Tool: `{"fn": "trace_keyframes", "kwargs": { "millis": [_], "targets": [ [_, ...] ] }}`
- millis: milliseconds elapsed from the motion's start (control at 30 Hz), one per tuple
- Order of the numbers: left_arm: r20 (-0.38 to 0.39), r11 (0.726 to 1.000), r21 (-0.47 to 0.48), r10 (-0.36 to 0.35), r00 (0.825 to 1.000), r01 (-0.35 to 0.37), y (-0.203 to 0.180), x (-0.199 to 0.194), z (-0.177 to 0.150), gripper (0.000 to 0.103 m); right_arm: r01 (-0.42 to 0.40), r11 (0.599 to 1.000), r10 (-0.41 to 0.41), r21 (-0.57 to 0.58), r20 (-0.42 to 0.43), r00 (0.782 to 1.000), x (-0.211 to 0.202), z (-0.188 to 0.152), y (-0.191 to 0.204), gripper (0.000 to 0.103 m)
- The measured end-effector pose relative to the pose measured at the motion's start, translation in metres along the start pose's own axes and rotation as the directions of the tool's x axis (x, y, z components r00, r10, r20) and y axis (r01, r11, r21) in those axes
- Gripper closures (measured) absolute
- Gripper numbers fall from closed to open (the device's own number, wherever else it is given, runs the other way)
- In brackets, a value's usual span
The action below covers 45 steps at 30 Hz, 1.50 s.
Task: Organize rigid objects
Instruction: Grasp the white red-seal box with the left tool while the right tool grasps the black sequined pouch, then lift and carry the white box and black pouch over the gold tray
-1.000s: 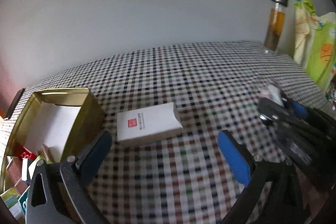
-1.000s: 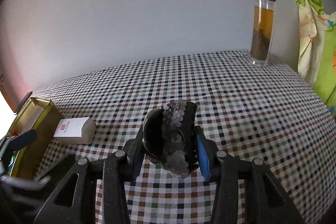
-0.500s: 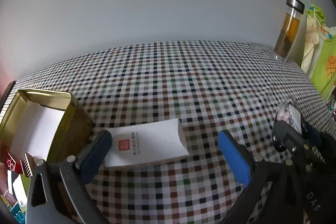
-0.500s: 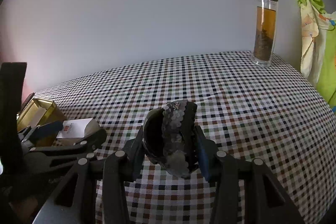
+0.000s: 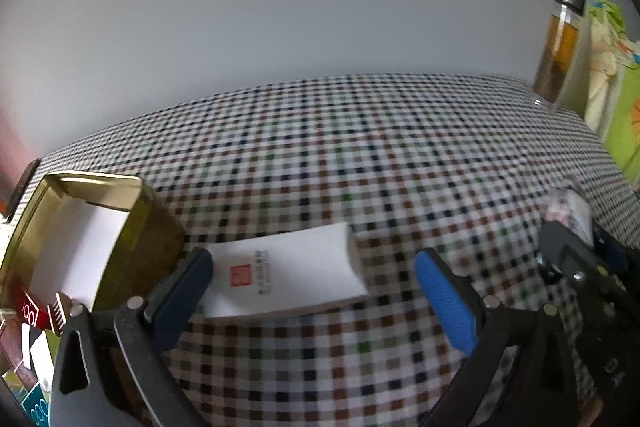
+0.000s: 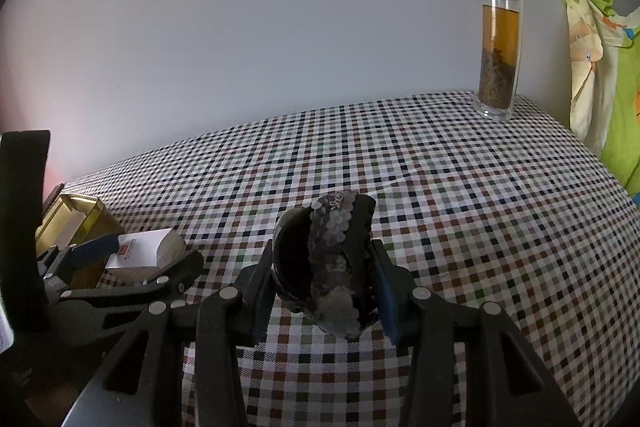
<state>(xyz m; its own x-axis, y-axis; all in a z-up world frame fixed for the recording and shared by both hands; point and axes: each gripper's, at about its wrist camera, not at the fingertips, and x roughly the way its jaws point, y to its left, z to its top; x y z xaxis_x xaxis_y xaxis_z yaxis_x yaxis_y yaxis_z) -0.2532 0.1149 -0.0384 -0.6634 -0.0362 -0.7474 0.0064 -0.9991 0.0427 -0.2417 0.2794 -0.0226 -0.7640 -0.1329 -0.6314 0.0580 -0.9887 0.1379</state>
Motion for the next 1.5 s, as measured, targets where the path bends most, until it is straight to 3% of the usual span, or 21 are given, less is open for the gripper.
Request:
{"fn": "trace_keyframes", "kwargs": {
  "millis": [167, 367, 500, 767, 1167, 1500],
  "targets": [
    [-0.029, 0.997, -0.062, -0.04, 0.999, 0.038, 0.011, 0.001, 0.0, 0.001, 0.002, 1.0, -0.002, -0.005, 0.0, 1.0, 0.0, -0.001, 0.001, 0.057],
    [-0.028, 0.999, -0.037, -0.027, 0.999, 0.026, 0.008, -0.001, -0.004, 0.001, -0.001, 1.0, 0.001, -0.012, -0.003, 1.0, 0.001, -0.001, 0.004, 0.057],
    [-0.055, 0.999, -0.031, -0.038, 0.998, 0.036, 0.005, 0.006, -0.005, 0.022, -0.005, 1.0, 0.005, -0.011, -0.008, 1.0, 0.002, -0.001, 0.005, 0.057],
    [-0.034, 1.0, -0.007, -0.026, 0.999, 0.026, 0.006, 0.003, -0.008, 0.023, -0.01, 1.0, 0.01, -0.013, -0.009, 1.0, 0.003, -0.001, 0.006, 0.057],
    [0.055, 1.0, 0.012, 0.0, 0.998, 0.0, 0.012, -0.021, -0.02, 0.024, -0.021, 1.0, 0.021, -0.013, 0.031, 0.999, -0.005, -0.003, 0.006, 0.057],
    [0.157, 1.0, -0.011, 0.005, 0.988, -0.003, 0.018, -0.049, -0.037, 0.024, 0.01, 0.997, -0.004, -0.071, 0.093, 0.996, -0.019, -0.011, 0.019, 0.057]
  ]
}}
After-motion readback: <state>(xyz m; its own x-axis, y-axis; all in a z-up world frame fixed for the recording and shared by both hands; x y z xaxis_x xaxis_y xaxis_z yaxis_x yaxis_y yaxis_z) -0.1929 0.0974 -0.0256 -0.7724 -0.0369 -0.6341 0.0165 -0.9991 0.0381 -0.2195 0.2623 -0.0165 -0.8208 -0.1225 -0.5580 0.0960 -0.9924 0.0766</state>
